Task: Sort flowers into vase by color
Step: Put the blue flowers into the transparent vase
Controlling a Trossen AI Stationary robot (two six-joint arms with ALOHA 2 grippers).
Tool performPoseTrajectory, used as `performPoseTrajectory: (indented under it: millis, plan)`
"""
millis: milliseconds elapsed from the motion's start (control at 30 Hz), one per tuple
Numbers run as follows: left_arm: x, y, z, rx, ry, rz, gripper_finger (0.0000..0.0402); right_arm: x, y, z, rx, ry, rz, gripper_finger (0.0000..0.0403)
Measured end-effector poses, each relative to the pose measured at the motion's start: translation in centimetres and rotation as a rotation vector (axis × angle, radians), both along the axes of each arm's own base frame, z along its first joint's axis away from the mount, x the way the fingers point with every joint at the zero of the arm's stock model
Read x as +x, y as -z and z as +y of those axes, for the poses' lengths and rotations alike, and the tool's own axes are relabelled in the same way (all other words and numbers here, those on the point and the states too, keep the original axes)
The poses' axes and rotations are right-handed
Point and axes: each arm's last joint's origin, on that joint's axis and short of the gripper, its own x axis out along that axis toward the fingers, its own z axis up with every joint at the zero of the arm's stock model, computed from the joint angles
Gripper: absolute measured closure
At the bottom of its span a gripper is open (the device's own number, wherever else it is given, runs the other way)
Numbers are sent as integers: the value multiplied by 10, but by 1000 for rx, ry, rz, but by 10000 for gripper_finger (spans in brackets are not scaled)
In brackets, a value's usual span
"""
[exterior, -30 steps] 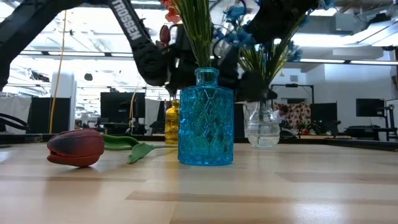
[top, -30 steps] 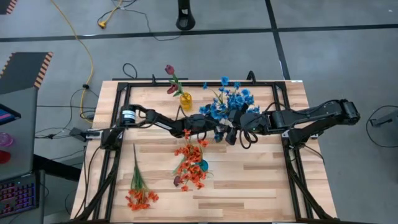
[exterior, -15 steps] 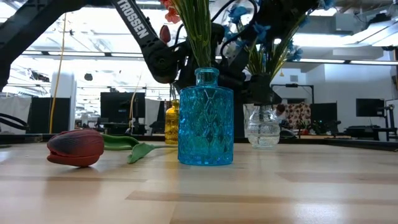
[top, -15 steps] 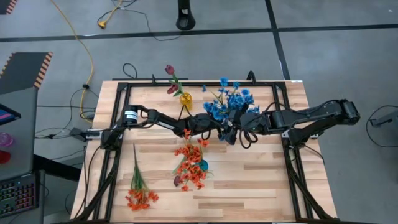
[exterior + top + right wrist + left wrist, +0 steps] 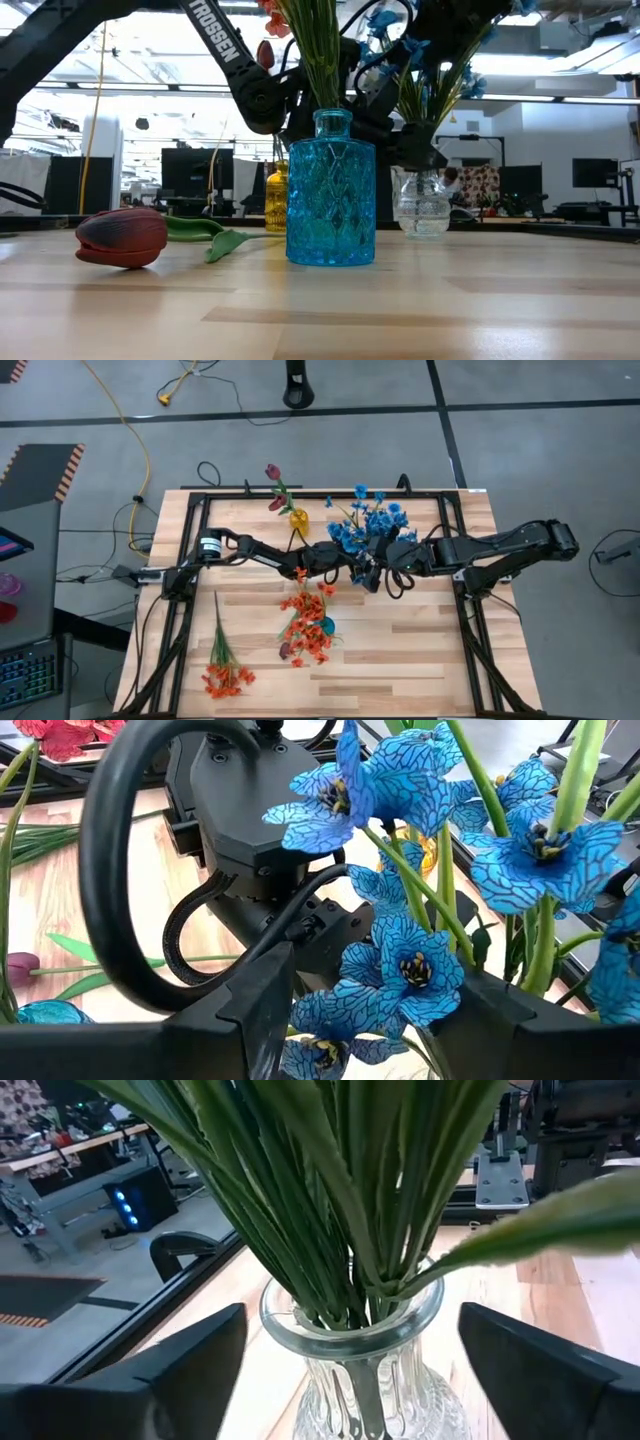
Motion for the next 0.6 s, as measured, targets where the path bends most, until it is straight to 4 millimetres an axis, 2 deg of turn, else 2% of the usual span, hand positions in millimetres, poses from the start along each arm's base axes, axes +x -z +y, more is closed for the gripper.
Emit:
performPoseTrajectory:
  millis: [400,600]
  plan:
    - [0,0,0,-4,3,0,254,0,0,1,0,-2,-1,168]
    - [0,1,0,-6,-1,2,262,0,0,1,0,-2,-1,168]
